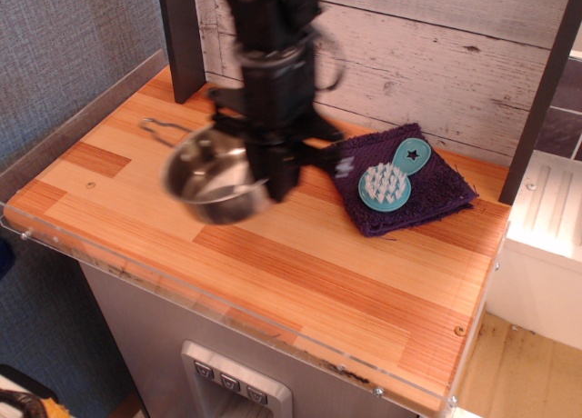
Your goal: Slide the pan in front of the purple rag.
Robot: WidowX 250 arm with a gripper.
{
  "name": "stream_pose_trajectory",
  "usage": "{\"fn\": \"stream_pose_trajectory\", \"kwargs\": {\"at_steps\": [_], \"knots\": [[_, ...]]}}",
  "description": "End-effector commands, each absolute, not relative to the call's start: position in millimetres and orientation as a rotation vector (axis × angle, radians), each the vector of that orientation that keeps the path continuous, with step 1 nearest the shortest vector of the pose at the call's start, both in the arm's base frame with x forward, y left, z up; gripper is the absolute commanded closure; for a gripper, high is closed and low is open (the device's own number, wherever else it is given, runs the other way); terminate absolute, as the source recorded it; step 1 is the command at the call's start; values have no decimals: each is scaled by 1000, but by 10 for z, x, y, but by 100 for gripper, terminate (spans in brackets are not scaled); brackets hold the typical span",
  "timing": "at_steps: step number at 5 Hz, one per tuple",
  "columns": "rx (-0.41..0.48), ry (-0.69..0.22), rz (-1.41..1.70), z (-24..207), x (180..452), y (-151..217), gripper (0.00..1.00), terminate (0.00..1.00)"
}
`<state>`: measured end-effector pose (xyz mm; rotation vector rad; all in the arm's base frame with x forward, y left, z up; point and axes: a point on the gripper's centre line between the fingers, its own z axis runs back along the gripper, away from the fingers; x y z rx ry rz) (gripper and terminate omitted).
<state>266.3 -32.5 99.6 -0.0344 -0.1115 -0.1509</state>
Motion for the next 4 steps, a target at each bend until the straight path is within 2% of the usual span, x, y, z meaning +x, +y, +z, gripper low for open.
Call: {"fn": "stream_pose_trajectory", "kwargs": {"at_steps": [1, 3, 4], "knots": [[-151, -60, -78, 1069, 2372, -855, 100, 0], [-91, 3, -48, 577, 2336, -1094, 100, 0], [-72, -15, -19, 377, 2425, -1156, 100, 0]]}}
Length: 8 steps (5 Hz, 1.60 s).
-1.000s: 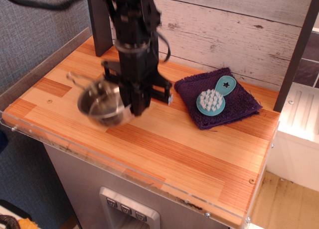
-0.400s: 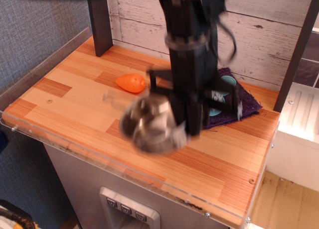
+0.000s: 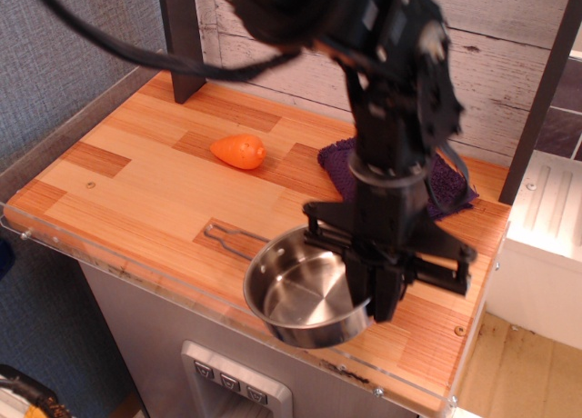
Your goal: Slide the pan in front of the purple rag.
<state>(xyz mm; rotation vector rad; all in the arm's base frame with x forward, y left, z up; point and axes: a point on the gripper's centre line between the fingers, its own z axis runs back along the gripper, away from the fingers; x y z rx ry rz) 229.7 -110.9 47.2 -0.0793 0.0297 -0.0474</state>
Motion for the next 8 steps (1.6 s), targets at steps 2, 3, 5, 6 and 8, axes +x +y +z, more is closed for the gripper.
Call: {"fn": "stream_pose_trajectory", "kwargs": {"at_steps": [2, 3, 5, 6, 8], "knots": [[-84, -42, -43, 321, 2549, -1327, 100, 0], [-93, -45, -57, 302, 2541, -1382, 100, 0], [-113, -43, -78, 303, 2506, -1388, 0, 0], [-132, -65, -88, 367, 2515, -1419, 0, 0], [-162, -136, -73, 645, 2612, -1201, 0, 0]]}}
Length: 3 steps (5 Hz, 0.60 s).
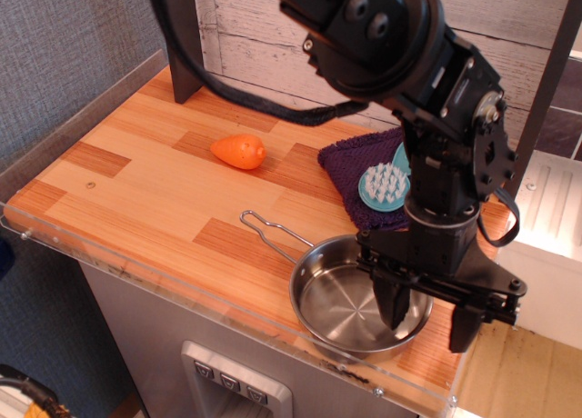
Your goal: Slide the pan in front of the purple rag.
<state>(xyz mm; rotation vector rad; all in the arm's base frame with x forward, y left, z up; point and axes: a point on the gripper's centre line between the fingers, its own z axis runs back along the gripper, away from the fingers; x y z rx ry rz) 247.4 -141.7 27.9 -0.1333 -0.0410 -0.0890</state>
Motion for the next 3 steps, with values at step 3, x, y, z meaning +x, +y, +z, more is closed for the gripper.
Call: {"fn": "stream_pose_trajectory", "kwargs": {"at_steps": [3], "knots": [[32, -200, -179, 1246, 3055, -17, 0, 0]]}}
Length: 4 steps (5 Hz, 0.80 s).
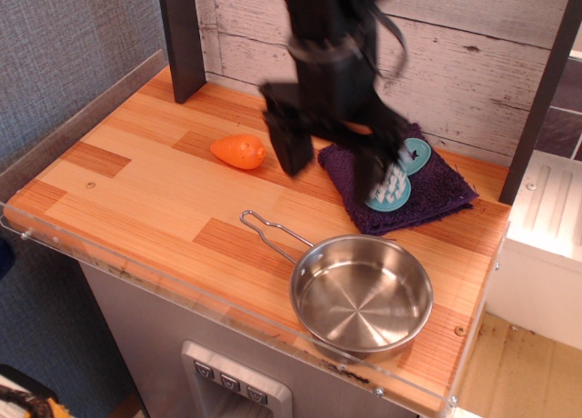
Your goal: Slide the pan in front of the purple rag.
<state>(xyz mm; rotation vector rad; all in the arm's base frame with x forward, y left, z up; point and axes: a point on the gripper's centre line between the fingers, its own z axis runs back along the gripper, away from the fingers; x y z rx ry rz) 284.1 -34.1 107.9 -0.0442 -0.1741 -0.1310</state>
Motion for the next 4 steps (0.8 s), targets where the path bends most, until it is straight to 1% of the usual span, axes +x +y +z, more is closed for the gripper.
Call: {"fn": "stream_pose_trajectory", "kwargs": {"at_steps": [1, 2, 3, 4], "knots": [[62, -187, -171, 1196, 3056, 129, 0, 0], [62, -190, -125, 1182, 2999, 198, 0, 0], [-31, -108, -117, 1132, 2973, 276, 0, 0], [-31, -108, -117, 1132, 2973, 276, 0, 100]]}}
